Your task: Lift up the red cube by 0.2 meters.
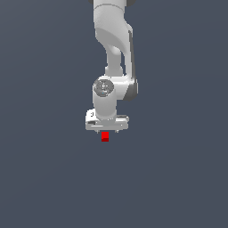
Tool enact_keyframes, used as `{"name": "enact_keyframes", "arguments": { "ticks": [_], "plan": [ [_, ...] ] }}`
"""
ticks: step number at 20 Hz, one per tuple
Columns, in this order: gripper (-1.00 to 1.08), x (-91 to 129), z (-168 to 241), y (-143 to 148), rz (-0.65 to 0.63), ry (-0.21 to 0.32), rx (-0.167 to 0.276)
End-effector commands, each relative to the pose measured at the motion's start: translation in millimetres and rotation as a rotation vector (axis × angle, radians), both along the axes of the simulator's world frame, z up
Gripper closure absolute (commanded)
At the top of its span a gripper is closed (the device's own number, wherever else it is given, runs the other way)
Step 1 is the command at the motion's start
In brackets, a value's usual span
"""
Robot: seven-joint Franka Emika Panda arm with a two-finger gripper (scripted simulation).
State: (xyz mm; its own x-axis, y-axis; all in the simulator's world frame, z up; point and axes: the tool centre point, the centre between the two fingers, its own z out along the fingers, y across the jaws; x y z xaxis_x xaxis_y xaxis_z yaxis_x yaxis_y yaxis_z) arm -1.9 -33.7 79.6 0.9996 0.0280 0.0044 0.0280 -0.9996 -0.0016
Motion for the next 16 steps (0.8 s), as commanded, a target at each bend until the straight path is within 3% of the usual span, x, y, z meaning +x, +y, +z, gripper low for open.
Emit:
{"name": "enact_keyframes", "arguments": {
  "ticks": [1,13,14,16],
  "plan": [
    [-0.92,0,-21,-5,0.008,0.001,-0.001],
    [-0.92,1,-60,-15,0.022,0.004,-0.002],
    [1.08,1,-60,-15,0.022,0.004,-0.002],
    [1.08,1,-60,-15,0.022,0.004,-0.002]
  ]
}}
